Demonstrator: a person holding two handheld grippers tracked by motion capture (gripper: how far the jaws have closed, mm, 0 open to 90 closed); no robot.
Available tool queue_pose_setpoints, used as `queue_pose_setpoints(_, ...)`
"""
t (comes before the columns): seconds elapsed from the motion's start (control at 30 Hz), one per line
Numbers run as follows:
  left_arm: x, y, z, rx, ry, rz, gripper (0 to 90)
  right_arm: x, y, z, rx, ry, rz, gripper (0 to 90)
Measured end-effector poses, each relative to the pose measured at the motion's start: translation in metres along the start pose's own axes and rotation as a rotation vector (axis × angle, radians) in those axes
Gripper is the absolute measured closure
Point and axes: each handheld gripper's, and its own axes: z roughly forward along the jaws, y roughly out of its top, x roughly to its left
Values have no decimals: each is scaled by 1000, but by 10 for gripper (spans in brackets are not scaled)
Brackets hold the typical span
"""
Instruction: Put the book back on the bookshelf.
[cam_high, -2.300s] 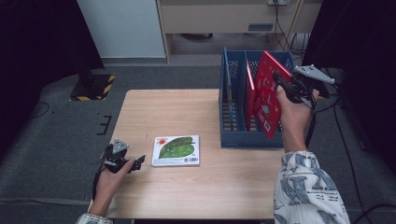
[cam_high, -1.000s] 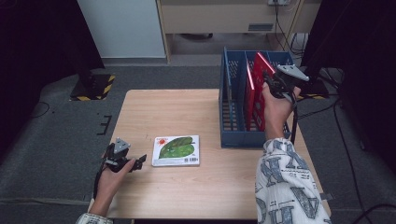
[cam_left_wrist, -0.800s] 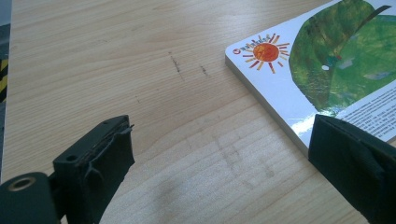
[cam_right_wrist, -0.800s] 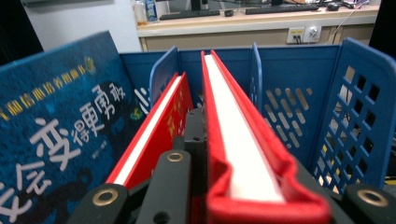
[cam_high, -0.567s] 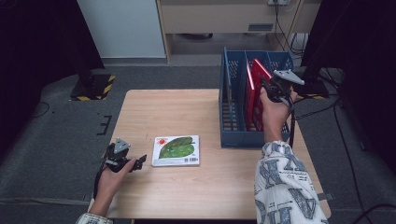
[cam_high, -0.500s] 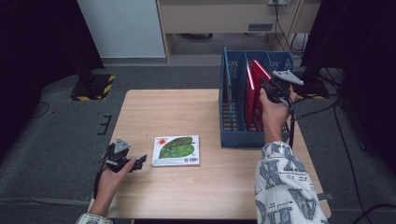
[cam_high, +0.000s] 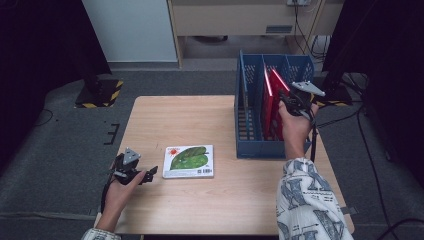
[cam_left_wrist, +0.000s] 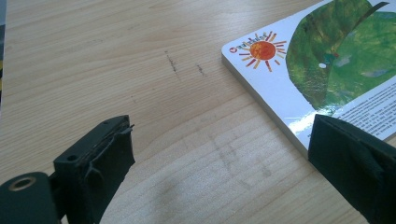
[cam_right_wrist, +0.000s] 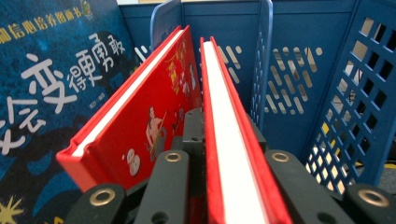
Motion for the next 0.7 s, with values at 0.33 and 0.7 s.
queue_pose_setpoints(0.33,-1,0,0,2,1,3,60,2,-3,-10,31,5,-26,777)
queue_pose_setpoints(0.7,0,0,0,9,5,4,61,1,-8,-20,54,12,-34,772)
